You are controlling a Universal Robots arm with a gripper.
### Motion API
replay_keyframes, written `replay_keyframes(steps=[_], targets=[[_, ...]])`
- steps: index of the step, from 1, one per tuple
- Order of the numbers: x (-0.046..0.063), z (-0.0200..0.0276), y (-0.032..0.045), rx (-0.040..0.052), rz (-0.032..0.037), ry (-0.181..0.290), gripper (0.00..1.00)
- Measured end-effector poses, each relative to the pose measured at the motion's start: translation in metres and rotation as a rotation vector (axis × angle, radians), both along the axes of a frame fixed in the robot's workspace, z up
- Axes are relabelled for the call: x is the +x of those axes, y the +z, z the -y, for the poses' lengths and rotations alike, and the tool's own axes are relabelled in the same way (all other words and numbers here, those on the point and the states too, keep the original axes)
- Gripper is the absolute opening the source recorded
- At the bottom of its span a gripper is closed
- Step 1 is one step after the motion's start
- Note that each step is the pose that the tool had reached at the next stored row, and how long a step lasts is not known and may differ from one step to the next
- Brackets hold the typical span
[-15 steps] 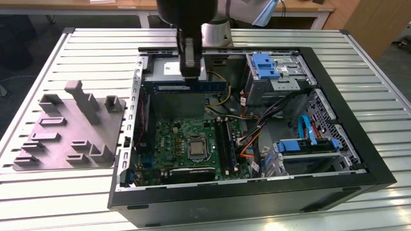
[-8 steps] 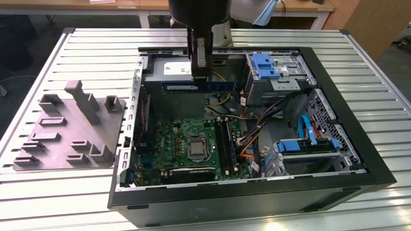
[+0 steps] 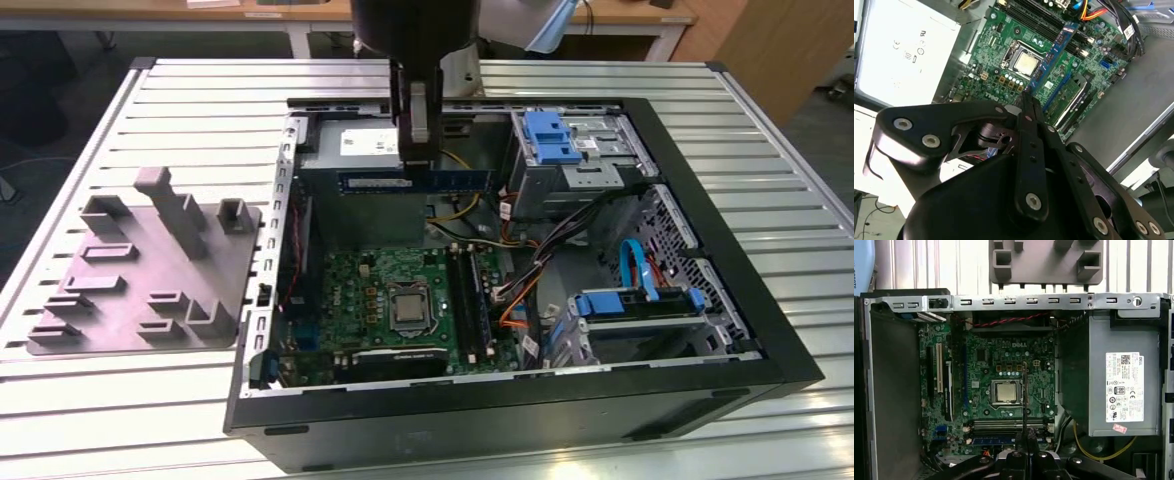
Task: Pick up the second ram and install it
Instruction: 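Pick up the second ram and move it above second insertion slot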
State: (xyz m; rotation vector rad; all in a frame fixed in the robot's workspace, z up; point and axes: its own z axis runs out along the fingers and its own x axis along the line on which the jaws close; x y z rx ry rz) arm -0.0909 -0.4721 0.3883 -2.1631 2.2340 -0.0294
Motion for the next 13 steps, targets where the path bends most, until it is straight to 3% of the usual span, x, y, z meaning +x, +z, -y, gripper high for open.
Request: replay_keyframes(steps=[13], targets=[[0.007,0.0064,-0.0131,0.0004,-0.0001,0.0,0.11]])
